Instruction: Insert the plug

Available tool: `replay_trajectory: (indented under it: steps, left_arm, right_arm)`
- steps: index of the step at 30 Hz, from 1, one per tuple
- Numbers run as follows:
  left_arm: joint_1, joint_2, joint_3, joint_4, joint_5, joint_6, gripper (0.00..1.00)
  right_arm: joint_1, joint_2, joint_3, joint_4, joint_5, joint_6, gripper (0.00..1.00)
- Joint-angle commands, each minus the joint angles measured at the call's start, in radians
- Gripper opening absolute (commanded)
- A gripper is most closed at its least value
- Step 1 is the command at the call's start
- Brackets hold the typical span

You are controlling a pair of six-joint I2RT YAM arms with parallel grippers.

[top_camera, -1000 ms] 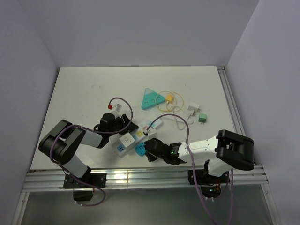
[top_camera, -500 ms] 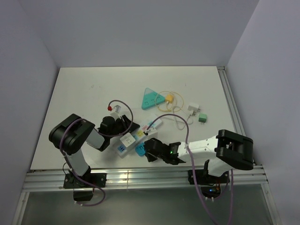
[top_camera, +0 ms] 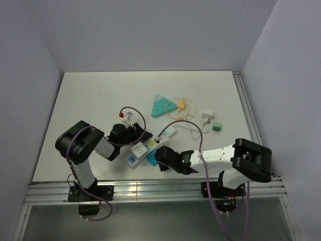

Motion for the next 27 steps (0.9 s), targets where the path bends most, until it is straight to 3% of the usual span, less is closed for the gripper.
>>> replay_trajectory:
  steps: [1, 27]
  left_arm:
    - [-0.059, 0.060, -0.033, -0.246, 0.077, 0.090, 0.44]
    - [-0.119, 0.102, -0.012, -0.243, 0.037, 0.058, 0.43]
  right_arm:
    - [-0.053, -0.020, 0.020, 0.055, 0.114, -0.024, 0.00]
    - [-0.071, 0.043, 0.119, 0.089, 0.057, -0.011, 0.00]
